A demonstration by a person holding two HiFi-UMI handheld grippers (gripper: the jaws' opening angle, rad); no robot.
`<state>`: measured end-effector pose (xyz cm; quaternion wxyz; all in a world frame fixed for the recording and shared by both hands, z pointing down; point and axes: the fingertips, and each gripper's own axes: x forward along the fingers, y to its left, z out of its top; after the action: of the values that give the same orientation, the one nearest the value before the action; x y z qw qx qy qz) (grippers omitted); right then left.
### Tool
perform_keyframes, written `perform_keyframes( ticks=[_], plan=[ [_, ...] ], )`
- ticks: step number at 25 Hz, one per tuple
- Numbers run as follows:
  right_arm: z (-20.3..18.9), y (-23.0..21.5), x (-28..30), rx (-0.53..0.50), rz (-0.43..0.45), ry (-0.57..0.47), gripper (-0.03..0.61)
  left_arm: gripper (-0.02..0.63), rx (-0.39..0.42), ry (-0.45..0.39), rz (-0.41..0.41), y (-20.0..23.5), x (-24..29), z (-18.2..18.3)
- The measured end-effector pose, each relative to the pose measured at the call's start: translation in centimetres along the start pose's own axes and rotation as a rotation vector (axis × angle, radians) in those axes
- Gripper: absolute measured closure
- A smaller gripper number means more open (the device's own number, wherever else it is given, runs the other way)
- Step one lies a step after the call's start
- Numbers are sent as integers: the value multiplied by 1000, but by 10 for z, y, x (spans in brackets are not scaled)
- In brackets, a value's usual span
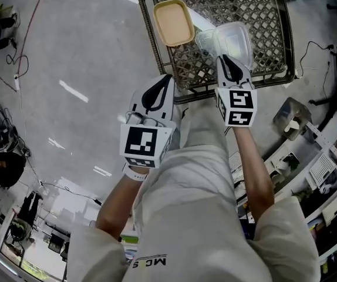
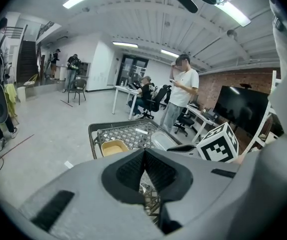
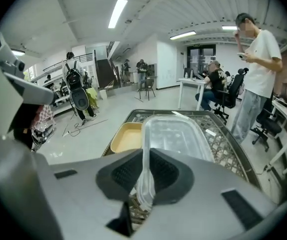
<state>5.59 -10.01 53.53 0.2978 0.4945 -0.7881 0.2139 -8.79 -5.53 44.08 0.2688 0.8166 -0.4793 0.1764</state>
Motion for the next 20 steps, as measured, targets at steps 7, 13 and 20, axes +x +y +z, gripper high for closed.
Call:
perform_keyframes(
  ticks=[7, 13, 20],
  plan=[
    [56, -3, -53, -6, -5, -107, 522, 591, 13, -58, 3, -12, -22, 27],
    [94, 5, -97, -11, -8, -182, 521, 591, 29, -111, 5, -14, -44, 50],
    [119, 16, -140, 0, 4, -243, 518, 591, 26, -181, 17, -14, -65, 73]
  ],
)
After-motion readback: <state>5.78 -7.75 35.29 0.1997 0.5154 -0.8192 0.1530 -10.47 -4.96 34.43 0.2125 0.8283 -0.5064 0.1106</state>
